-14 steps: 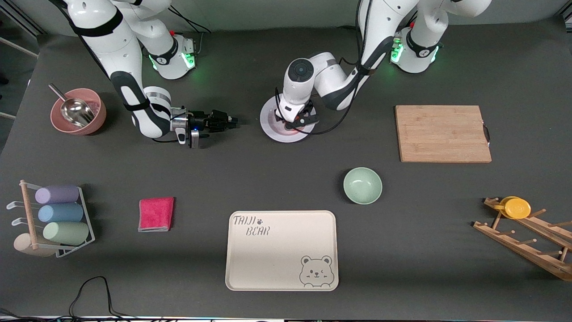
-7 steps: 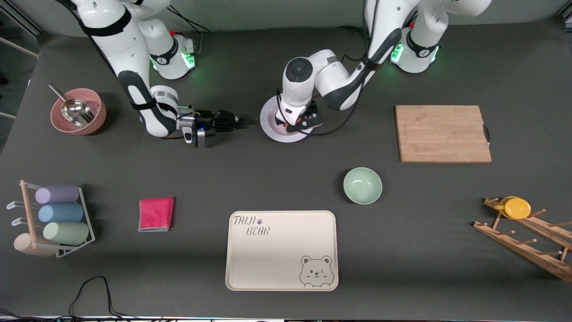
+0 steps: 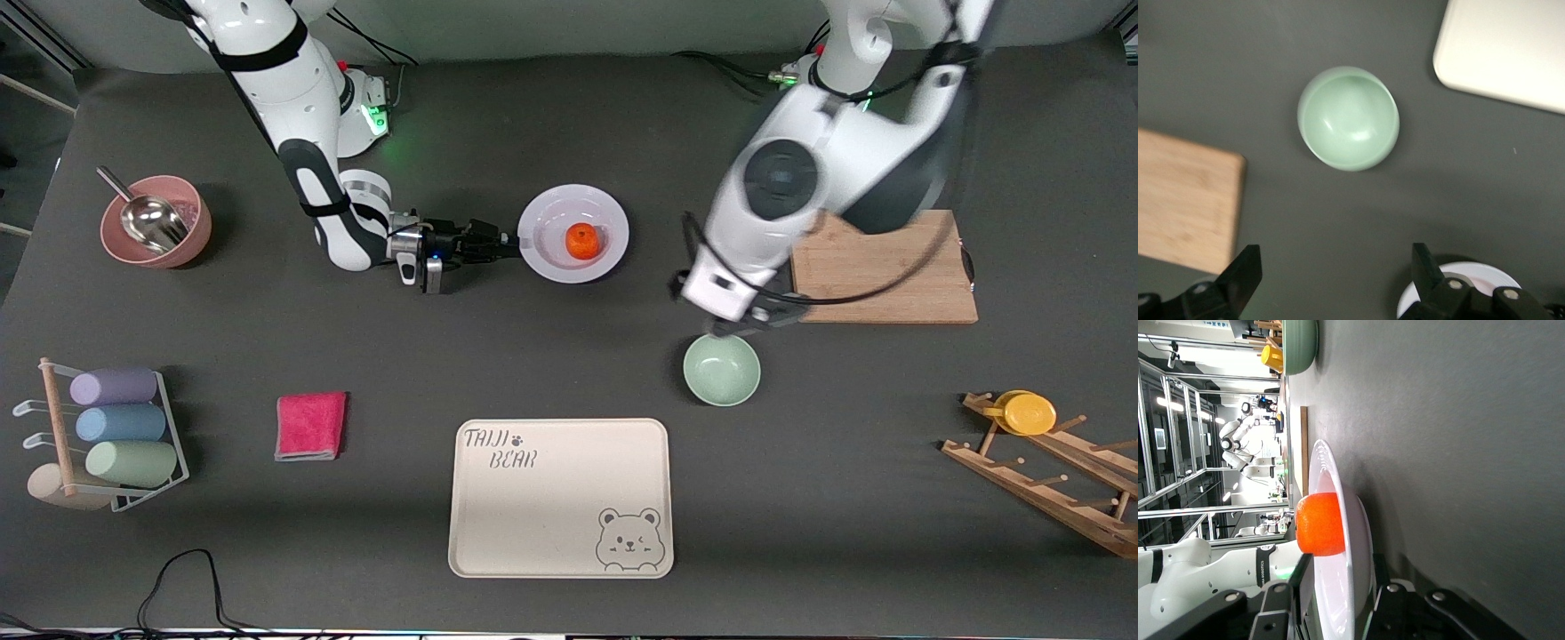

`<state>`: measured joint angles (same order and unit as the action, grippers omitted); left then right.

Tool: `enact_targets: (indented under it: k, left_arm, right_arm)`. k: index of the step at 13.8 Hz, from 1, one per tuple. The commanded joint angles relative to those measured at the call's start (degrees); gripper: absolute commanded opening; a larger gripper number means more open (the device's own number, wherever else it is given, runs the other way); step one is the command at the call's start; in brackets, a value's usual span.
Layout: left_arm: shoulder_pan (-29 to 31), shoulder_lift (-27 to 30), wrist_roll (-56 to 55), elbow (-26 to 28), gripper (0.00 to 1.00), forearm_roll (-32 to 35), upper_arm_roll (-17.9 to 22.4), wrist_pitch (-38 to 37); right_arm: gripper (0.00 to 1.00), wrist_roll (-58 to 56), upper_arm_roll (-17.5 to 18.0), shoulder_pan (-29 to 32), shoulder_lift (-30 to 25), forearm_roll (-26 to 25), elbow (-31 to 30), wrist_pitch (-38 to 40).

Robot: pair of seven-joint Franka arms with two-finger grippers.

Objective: Place orange and plate with both arms
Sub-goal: 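Withdraw the left gripper while the right gripper holds the plate rim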

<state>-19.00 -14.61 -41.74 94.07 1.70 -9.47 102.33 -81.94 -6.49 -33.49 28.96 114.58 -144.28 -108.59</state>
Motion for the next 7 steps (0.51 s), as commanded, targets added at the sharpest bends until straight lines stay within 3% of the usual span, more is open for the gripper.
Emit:
enact_targets:
  k: [1,4,5,7]
  left_arm:
    - [-0.3,3.7,9.6,0.4,1.0,-1.1,6.2,-2.2]
    - [4.4,9.3,19.1,4.2,1.0,-1.1,9.6,-4.2]
    - [7.7,10.9,21.3,5.0,1.0,-1.1,9.0,-5.5]
    - [15.4,12.0,28.9,4.6,1.0,-0.4,6.0,-9.2]
  right_arm:
    - [0.43,-1.4,-0.3,-1.2,2.2,1.9,2.1,0.3]
    - [0.43,-0.8,0.3,-1.7,3.1,1.9,3.0,0.2]
    - [0.43,-0.8,0.6,-1.8,3.3,1.9,3.2,0.1]
    - [0.31,-0.8,0.7,-1.8,3.4,1.9,3.3,0.1]
